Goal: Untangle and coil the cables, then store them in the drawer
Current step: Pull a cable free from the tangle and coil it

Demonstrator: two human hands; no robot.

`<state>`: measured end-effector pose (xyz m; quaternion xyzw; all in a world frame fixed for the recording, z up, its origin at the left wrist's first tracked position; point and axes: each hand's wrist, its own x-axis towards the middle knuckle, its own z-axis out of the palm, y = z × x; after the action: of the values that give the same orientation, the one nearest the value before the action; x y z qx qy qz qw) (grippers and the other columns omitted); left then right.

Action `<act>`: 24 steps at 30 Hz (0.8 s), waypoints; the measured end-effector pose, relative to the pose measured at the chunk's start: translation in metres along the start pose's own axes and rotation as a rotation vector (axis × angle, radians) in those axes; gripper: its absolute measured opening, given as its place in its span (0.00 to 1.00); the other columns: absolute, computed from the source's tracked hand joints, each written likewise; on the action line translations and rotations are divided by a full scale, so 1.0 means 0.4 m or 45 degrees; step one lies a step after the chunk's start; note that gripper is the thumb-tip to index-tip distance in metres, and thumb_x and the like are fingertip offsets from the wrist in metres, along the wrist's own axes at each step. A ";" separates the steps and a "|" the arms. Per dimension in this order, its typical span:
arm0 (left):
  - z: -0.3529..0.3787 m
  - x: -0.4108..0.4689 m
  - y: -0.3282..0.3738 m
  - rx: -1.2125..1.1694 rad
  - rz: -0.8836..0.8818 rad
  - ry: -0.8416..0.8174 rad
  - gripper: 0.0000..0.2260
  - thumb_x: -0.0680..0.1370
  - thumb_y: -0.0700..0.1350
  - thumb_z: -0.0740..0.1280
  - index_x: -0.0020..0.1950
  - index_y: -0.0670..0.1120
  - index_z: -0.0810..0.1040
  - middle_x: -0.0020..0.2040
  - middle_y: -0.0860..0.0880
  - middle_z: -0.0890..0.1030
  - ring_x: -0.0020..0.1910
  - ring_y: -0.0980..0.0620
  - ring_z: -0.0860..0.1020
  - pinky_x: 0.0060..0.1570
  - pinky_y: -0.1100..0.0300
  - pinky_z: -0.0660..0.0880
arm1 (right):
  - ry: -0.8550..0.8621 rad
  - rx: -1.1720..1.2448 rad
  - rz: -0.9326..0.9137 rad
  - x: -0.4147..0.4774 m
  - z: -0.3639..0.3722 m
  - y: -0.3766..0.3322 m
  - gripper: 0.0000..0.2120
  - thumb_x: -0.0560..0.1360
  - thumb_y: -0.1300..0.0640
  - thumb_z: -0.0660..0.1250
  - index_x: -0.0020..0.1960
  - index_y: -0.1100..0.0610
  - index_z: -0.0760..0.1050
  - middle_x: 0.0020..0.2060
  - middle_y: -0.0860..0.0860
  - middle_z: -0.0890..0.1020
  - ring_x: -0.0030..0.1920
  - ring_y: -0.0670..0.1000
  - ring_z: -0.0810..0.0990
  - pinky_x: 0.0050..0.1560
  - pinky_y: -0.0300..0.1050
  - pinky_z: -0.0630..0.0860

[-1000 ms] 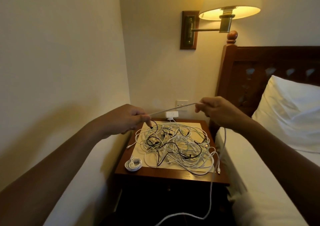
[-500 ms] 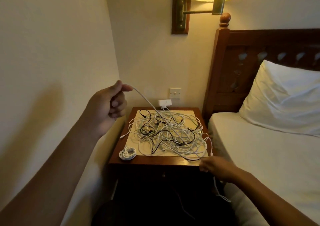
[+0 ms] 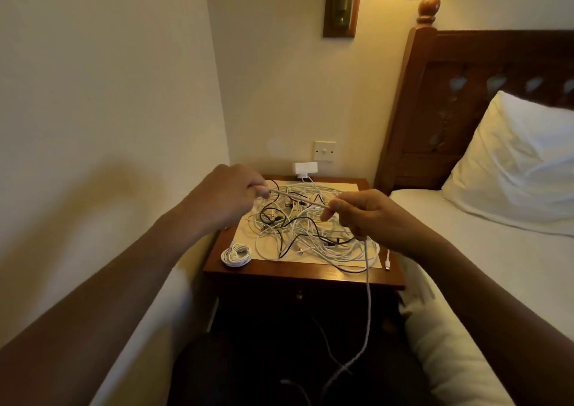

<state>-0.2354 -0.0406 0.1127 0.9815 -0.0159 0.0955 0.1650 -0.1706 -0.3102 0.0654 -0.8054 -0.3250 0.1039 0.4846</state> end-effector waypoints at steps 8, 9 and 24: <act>-0.038 -0.028 -0.032 -0.225 0.139 0.750 0.08 0.82 0.45 0.66 0.52 0.46 0.85 0.33 0.59 0.76 0.33 0.59 0.75 0.37 0.58 0.69 | 0.146 -0.382 0.215 -0.073 0.060 0.254 0.06 0.82 0.53 0.67 0.52 0.49 0.84 0.42 0.43 0.85 0.45 0.35 0.81 0.45 0.31 0.74; -0.032 -0.035 -0.026 -0.253 0.144 0.774 0.08 0.83 0.45 0.66 0.51 0.46 0.84 0.33 0.59 0.76 0.33 0.58 0.75 0.37 0.56 0.71 | 0.135 -0.399 0.265 -0.090 0.068 0.284 0.06 0.81 0.53 0.68 0.51 0.48 0.84 0.42 0.43 0.85 0.46 0.35 0.82 0.47 0.31 0.75; 0.086 -0.065 0.088 -0.604 0.165 0.349 0.07 0.83 0.47 0.66 0.50 0.49 0.84 0.33 0.52 0.82 0.26 0.56 0.73 0.28 0.68 0.66 | 0.132 -0.031 -0.101 -0.047 0.090 -0.040 0.10 0.84 0.55 0.61 0.57 0.53 0.82 0.38 0.46 0.81 0.40 0.46 0.81 0.48 0.50 0.83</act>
<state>-0.2569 -0.0851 0.0870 0.8904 -0.0780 0.2313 0.3842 -0.2093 -0.2912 0.0579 -0.8020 -0.3323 0.0387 0.4948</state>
